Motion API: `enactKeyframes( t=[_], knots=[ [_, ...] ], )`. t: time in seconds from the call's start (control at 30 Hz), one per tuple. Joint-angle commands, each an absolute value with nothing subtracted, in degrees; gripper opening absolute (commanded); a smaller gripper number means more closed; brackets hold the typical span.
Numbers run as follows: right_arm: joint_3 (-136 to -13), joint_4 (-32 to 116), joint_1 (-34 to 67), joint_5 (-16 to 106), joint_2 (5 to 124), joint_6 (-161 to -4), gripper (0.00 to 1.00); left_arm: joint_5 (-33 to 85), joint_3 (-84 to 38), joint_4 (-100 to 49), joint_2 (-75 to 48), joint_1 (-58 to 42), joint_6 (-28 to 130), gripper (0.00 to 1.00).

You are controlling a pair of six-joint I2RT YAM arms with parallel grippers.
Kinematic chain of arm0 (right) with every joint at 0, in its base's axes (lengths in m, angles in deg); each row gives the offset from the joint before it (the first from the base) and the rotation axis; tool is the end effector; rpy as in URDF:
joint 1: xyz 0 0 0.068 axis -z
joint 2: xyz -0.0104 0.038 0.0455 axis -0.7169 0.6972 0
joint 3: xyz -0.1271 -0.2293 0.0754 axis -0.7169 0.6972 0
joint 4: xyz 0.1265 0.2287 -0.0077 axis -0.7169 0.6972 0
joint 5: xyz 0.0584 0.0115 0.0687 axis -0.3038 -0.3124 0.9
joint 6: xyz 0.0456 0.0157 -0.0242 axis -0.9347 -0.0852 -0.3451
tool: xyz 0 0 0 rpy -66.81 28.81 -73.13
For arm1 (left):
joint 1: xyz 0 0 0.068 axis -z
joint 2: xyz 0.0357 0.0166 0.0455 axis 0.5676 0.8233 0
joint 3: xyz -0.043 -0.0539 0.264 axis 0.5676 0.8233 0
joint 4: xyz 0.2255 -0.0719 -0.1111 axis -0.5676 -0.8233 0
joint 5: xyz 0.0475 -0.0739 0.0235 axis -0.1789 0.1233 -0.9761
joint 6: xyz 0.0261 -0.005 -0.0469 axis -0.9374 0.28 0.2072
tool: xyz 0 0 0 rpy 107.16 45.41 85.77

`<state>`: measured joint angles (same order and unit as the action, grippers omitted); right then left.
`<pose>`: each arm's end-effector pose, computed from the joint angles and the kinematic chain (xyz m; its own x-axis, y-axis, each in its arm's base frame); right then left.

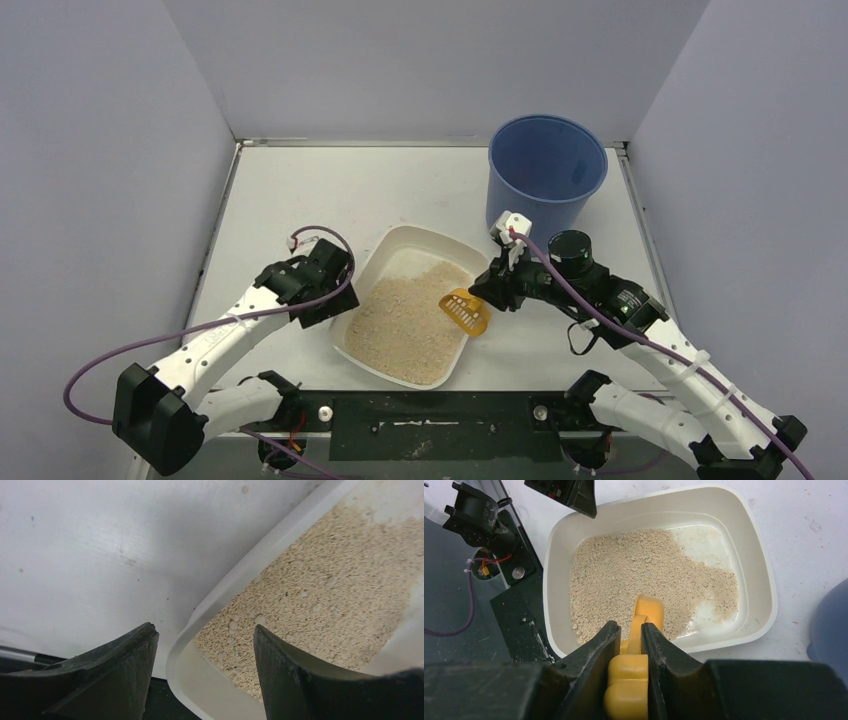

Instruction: Clean the litter box

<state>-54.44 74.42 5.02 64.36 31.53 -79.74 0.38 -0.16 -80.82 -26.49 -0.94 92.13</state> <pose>0.1215 0.1261 0.3553 -0.3918 -0.2524 -0.8847 -0.8641 0.4311 0.2597 0.1664 -0.0981 0.2507 -0.8073 -0.3755 -0.4553 -0.3462 0.9261 -0.1499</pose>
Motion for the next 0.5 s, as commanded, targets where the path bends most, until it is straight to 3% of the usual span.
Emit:
enactKeyframes(
  t=[0.0, 0.17, 0.23, 0.4, 0.47],
  knots=[
    [-54.81, 71.14, 5.52, 65.58, 29.97, -79.0, 0.02, 2.54, 2.82, -86.19, -26.7, -1.19, 101.31, 0.67],
    [-54.65, 71.14, 5.63, 65.33, 29.38, -79.13, 0.02, 6.26, 7.19, -84.6, -27.09, -1.1, 103.52, 0.66],
    [-54.48, 71.14, 5.63, 65.17, 29.12, -79.18, 0.02, 7.57, 8.23, -83.2, -27.2, -1.1, 103.47, 0.62],
    [-53.73, 70.88, 5.72, 64.82, 28.4, -79.46, 0.03, 11.07, 9.96, -79.44, -26.44, -0.93, 101.66, 0.39],
    [-53.4, 70.53, 5.67, 64.68, 28.06, -79.61, 0.03, 11.89, 10.67, -78.24, -26.05, -0.93, 101.3, 0.23]
  ],
)
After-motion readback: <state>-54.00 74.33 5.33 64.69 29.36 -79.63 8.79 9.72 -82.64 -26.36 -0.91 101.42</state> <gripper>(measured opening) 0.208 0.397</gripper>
